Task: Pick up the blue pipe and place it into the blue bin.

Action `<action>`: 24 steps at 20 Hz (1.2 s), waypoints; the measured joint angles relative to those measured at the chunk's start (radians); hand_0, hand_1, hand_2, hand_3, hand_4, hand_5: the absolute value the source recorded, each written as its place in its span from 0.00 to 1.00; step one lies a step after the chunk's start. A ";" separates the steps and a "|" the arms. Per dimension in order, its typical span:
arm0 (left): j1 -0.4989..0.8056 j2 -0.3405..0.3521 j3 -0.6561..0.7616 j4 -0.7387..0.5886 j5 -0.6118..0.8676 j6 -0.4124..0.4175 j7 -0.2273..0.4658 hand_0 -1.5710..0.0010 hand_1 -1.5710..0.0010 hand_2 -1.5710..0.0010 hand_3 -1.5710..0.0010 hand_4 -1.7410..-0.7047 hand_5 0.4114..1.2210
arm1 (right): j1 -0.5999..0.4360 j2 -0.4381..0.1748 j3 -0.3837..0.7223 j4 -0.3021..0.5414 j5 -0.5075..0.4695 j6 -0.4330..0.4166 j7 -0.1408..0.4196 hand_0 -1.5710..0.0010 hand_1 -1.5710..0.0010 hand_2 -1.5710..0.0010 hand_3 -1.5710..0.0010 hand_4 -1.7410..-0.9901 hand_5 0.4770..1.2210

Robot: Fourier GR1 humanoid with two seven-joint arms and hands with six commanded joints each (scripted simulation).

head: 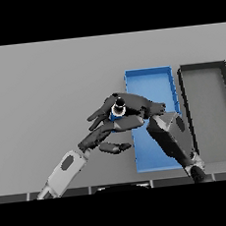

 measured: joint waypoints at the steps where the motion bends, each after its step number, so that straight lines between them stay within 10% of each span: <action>1: 0.006 0.001 -0.007 0.001 -0.007 -0.001 -0.003 1.00 1.00 1.00 1.00 0.85 0.10 | -0.030 -0.009 -0.011 0.007 -0.006 0.007 -0.004 0.00 0.00 0.00 0.00 0.33 1.00; 10: 0.012 0.024 0.000 -0.033 -0.004 0.003 0.023 1.00 1.00 1.00 1.00 0.87 0.08 | -0.290 -0.159 -0.240 0.311 0.144 -0.053 -0.106 0.00 0.00 0.00 0.00 0.32 1.00; 15: 0.020 0.040 0.004 -0.036 -0.021 0.013 0.016 1.00 1.00 1.00 1.00 0.88 0.06 | -0.217 -0.214 -0.337 0.473 0.217 -0.056 -0.084 0.00 0.00 0.00 0.00 0.32 1.00; 24: 0.018 0.040 0.009 -0.024 -0.020 0.008 0.017 1.00 1.00 1.00 1.00 0.88 0.07 | 0.074 -0.194 -0.376 0.499 0.365 -0.129 0.013 0.00 0.00 0.00 0.00 0.32 1.00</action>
